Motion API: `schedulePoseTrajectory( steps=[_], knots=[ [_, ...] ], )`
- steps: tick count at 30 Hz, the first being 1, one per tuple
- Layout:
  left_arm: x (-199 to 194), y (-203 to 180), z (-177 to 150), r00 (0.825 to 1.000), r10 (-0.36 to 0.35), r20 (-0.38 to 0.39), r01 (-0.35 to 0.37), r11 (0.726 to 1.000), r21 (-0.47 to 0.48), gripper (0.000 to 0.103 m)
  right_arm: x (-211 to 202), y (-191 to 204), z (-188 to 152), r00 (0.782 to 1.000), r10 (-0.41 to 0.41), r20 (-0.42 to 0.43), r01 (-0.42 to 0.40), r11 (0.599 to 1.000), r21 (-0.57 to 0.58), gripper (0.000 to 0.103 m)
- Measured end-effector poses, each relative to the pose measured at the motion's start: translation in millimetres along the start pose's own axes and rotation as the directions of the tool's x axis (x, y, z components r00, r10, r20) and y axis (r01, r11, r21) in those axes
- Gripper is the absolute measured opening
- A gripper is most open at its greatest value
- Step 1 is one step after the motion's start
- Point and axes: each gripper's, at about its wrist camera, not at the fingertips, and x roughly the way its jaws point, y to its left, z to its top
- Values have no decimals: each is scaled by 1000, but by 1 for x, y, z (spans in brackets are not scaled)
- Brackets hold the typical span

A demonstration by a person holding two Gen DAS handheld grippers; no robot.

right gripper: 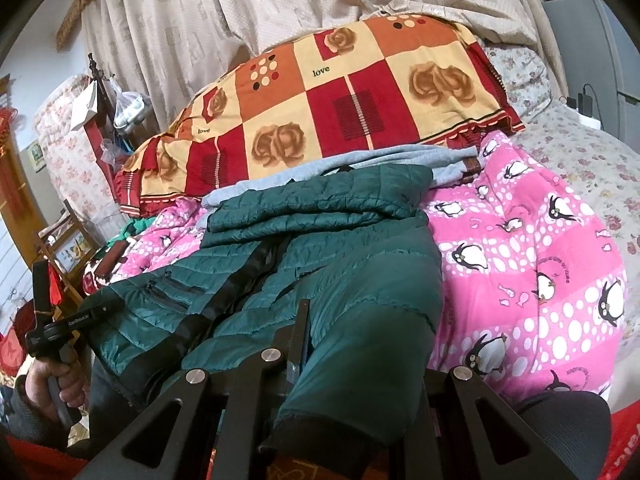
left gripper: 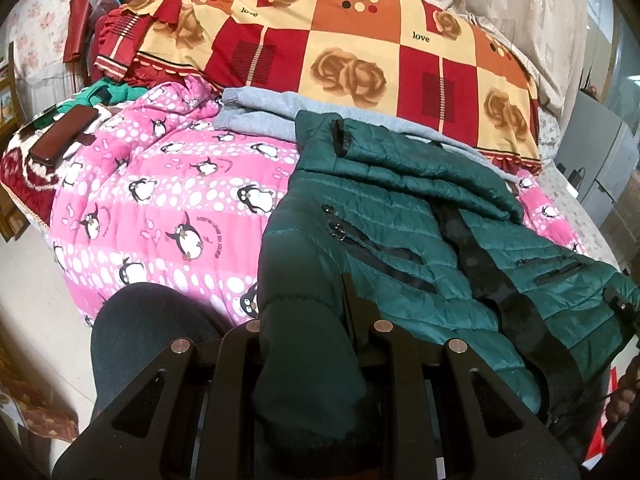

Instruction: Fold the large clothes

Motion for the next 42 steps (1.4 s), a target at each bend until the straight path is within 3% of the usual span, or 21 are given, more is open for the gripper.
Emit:
schedulePoseTrajectory(
  steps=[5, 12, 19, 25, 33, 42],
  knots=[
    [-13, 2, 2, 1000, -6, 29, 6, 1000, -2, 18, -14, 7, 2, 1000, 13, 20, -13, 1000, -16, 14],
    [-24, 19, 10, 997, -17, 79, 23, 997, -74, 18, -26, 16, 6, 997, 36, 62, -34, 999, -42, 14],
    [-25, 28, 33, 989, -37, 143, 56, 990, -133, 18, -21, 13, 18, 991, 39, 124, -38, 999, -12, 14],
    [-12, 27, 54, 985, -32, 172, 59, 986, -154, 18, -6, 11, 32, 988, 38, 147, -39, 999, 0, 14],
    [-3, 24, 79, 962, -35, 270, 86, 980, -177, 18, 10, 6, 54, 980, 25, 197, -31, 999, 30, 14],
    [25, 14, 113, 959, -55, 279, 101, 983, -153, 18, 36, 2, 82, 977, 18, 211, -29, 998, 49, 14]
  ],
)
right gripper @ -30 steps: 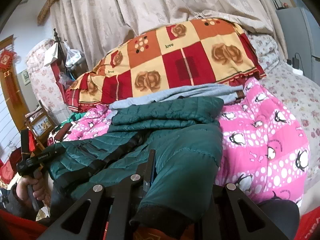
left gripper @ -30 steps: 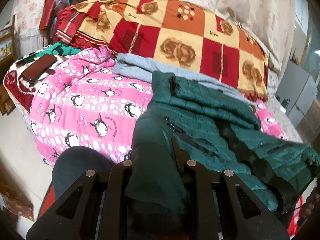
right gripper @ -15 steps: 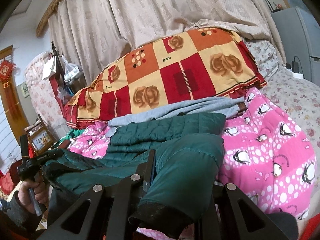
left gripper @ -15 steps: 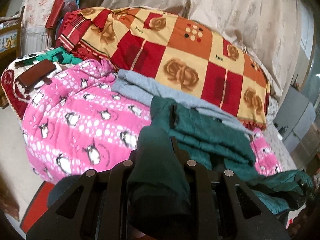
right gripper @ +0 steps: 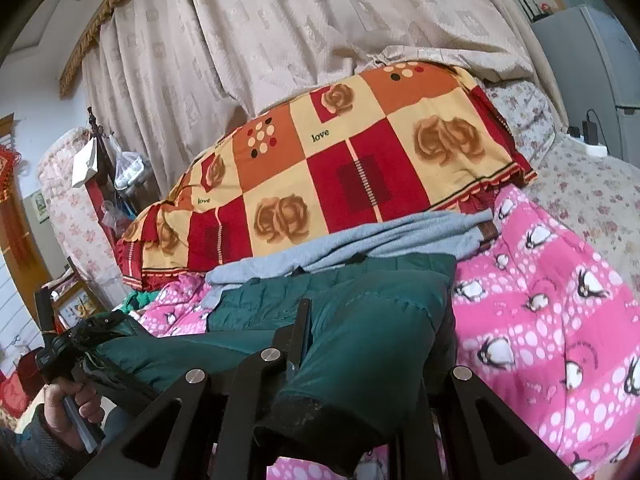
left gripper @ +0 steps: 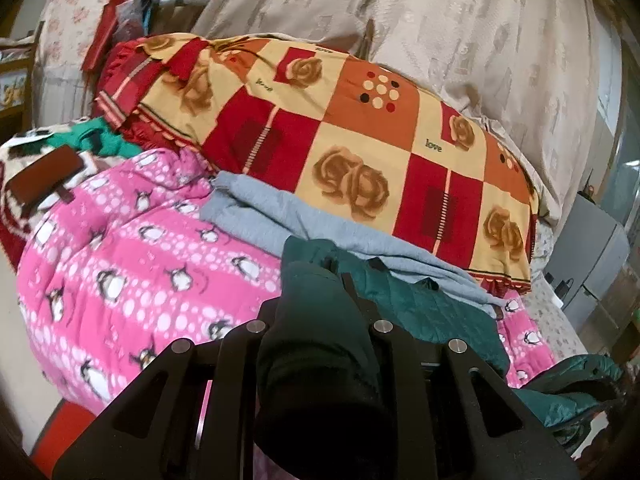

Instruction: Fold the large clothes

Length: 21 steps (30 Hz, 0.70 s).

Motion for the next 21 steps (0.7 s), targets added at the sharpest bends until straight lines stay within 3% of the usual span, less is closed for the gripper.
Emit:
schedulePoseTrajectory(
  steps=[7, 15, 21],
  knots=[
    [37, -5, 22, 1000, -8, -3, 8, 1000, 0, 18, 29, -1, 18, 998, -46, 37, 46, 999, -5, 13],
    [60, -15, 45, 998, 31, 48, -33, 998, 45, 18, 47, -3, 46, 995, -72, 75, 74, 997, -24, 13],
    [80, -26, 65, 997, 40, 69, -45, 996, 80, 18, 70, -10, 69, 993, -106, 55, 109, 993, -52, 14]
  ],
)
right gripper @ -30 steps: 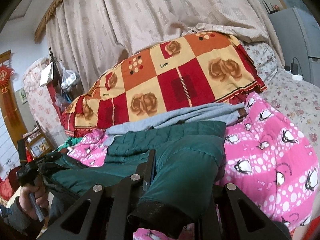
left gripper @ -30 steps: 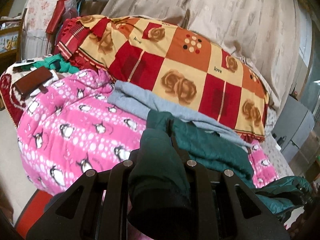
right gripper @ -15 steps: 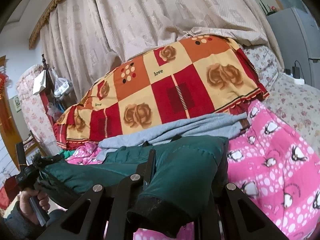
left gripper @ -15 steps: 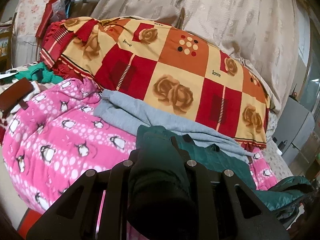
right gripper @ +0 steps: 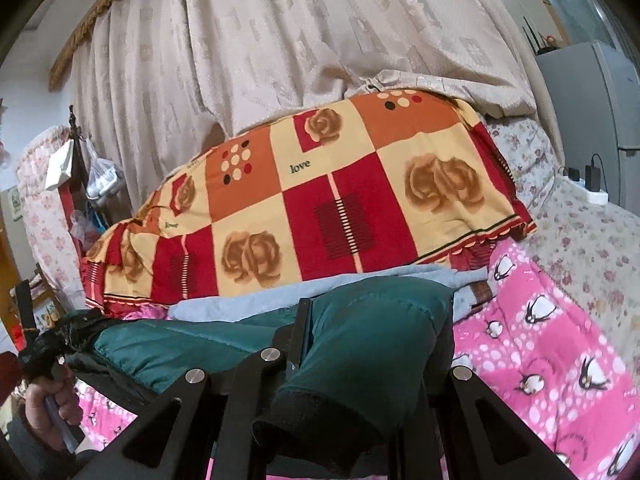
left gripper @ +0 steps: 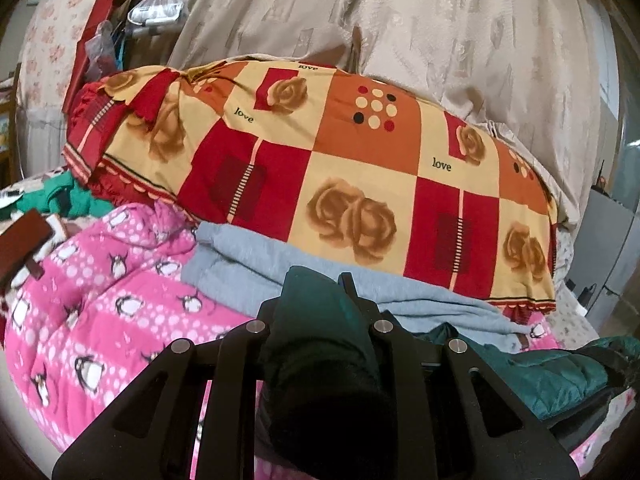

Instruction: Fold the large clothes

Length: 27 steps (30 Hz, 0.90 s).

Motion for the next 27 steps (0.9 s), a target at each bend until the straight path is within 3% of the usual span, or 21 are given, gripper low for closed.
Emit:
schedulePoseTrajectory(
  steps=[15, 27],
  knots=[
    [106, -15, 22, 996, 62, -68, -61, 998, 19, 18, 97, -13, 33, 997, -31, -73, 31, 999, -8, 13],
    [188, -16, 5, 978, 151, -147, -145, 988, 50, 18, 181, -26, 20, 984, -124, -126, 122, 992, -26, 13]
  ],
)
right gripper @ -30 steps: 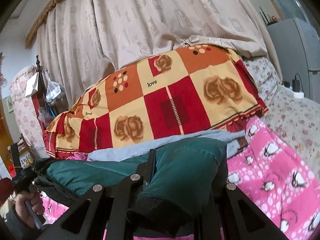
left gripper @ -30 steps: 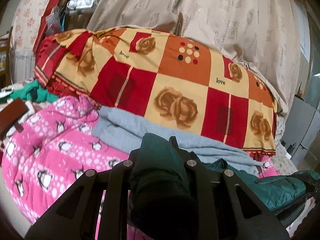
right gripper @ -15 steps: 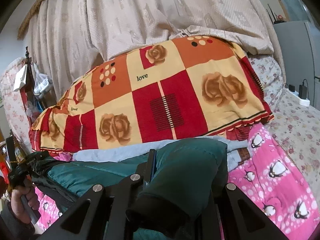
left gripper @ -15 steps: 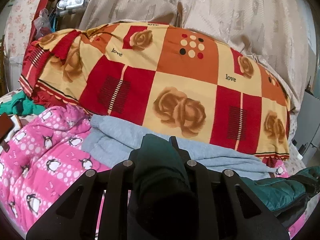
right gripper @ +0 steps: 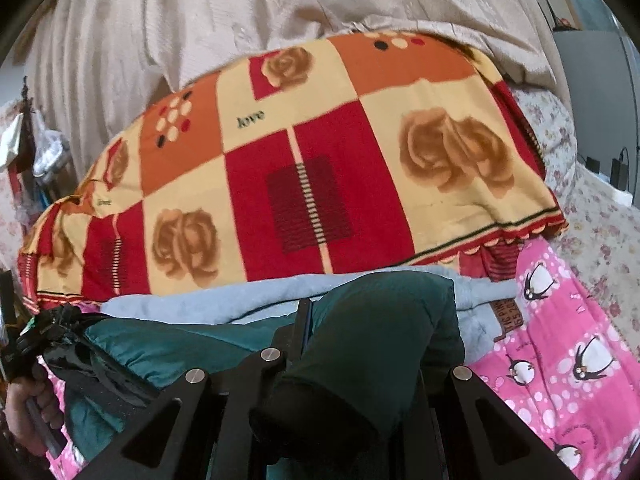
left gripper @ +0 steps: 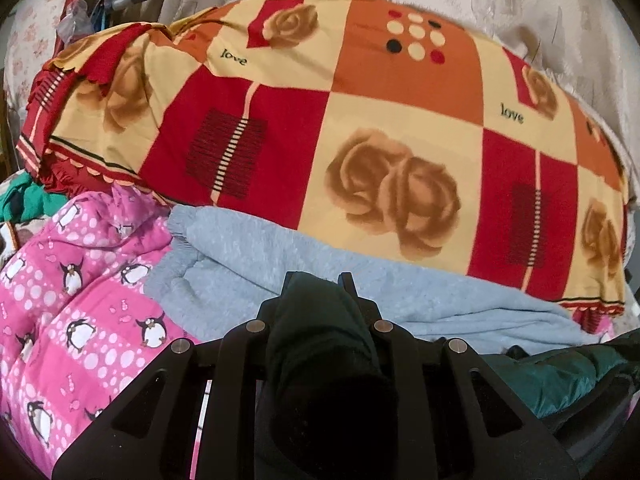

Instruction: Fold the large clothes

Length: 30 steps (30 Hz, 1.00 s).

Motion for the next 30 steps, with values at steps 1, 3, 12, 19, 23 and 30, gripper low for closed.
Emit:
schedulePoseTrajectory(
  steps=[1, 3, 12, 19, 23, 30],
  knots=[
    [4, 0, 1, 1000, 5, -5, -5, 1000, 1, 18, 6, 0, 0, 1000, -6, -3, 6, 1000, -3, 13],
    [13, -1, 2, 1000, 15, -14, -15, 1000, 6, 18, 16, 1, 0, 1000, -17, -15, 17, 1000, -10, 13],
    [60, -2, -7, 993, 85, -80, -82, 996, 33, 18, 62, 2, -4, 996, -51, -68, 48, 998, -43, 13],
    [91, 3, -22, 983, 121, -138, -119, 993, 26, 18, 93, 2, -12, 990, -63, -125, 57, 997, -57, 14],
    [101, 6, -27, 978, 128, -163, -127, 992, 16, 18, 104, 3, -18, 987, -73, -146, 64, 996, -68, 14],
    [115, 10, -36, 970, 138, -201, -140, 990, 6, 21, 122, 4, -30, 979, -96, -180, 82, 993, -82, 13]
  ],
)
